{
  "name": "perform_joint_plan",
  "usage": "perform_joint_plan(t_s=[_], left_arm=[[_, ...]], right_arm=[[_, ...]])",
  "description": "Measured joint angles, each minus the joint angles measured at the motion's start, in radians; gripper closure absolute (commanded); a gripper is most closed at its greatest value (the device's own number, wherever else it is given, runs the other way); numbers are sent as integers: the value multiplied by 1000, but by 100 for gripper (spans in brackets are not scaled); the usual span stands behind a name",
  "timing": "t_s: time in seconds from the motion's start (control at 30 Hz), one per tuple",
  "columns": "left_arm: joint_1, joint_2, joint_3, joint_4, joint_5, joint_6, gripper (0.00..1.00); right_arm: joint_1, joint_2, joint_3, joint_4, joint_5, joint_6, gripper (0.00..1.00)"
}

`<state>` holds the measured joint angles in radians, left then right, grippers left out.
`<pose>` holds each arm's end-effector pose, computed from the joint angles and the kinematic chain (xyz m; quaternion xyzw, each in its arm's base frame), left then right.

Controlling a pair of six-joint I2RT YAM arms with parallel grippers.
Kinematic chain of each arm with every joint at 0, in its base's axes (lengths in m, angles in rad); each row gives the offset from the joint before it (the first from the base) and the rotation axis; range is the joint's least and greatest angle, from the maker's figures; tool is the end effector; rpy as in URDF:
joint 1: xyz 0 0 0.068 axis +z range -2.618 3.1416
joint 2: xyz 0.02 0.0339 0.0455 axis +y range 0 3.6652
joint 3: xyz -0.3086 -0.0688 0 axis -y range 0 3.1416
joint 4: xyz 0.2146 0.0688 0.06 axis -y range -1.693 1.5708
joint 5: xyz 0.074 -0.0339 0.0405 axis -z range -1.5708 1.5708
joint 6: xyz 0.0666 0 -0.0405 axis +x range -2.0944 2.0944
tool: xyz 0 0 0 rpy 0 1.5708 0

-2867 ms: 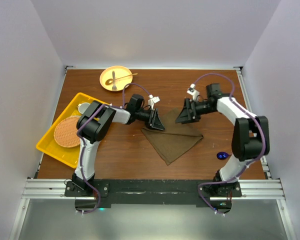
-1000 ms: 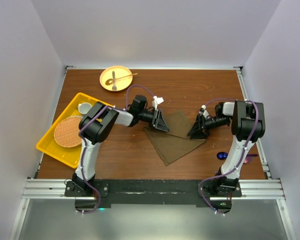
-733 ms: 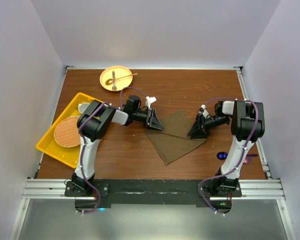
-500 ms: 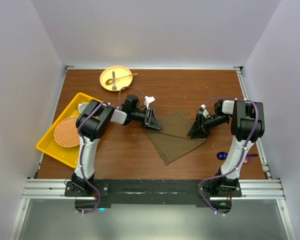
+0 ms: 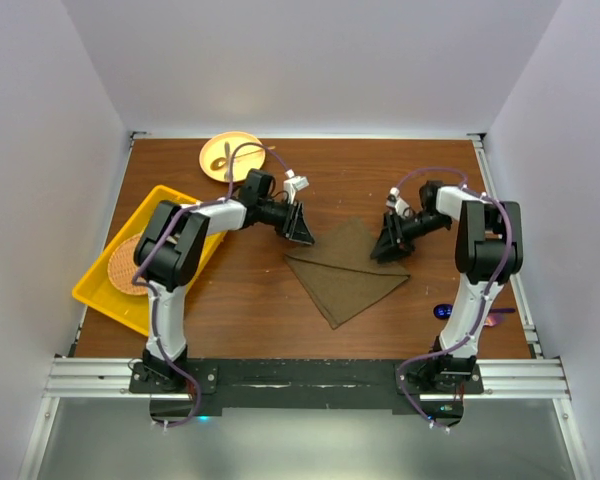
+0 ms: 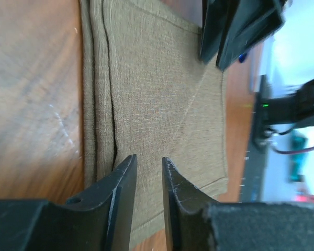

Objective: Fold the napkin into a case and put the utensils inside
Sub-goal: Smooth out the upper triangle-folded napkin at the center of the board, then pick up the upper triangle-folded napkin from the center of the board.

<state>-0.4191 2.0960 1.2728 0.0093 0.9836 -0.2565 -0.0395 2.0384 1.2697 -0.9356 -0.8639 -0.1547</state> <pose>0.3801 -0.2300 0.1833 0.2404 0.8022 -0.5219 0.1619 0.3412 0.0372 0.1667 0.0243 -0.9062 -0.4216 0.0198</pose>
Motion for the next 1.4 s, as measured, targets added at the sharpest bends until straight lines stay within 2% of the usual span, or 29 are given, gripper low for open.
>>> perform_joint_plan(t_s=[0.17, 0.37, 0.7, 0.87, 1.07, 1.2, 1.4], left_arm=[[-1, -88, 15, -132, -106, 145, 70], [-18, -97, 19, -232, -224, 244, 69], [-30, -92, 82, -343, -345, 342, 57], [-20, -90, 117, -415, -341, 437, 57], [-22, 3, 264, -454, -274, 506, 53], [-32, 97, 373, -497, -214, 553, 52], [-51, 136, 396, -558, -138, 617, 52]], right_arm=[[0, -41, 118, 13, 12, -33, 60], [15, -37, 188, 71, 79, -45, 61], [63, 25, 163, 100, 219, -128, 67], [68, -11, 96, 89, 227, -174, 67], [98, -56, 9, 16, 201, -191, 59], [109, -56, 5, -78, 134, -217, 42], [55, -2, 149, -177, 94, -240, 29]])
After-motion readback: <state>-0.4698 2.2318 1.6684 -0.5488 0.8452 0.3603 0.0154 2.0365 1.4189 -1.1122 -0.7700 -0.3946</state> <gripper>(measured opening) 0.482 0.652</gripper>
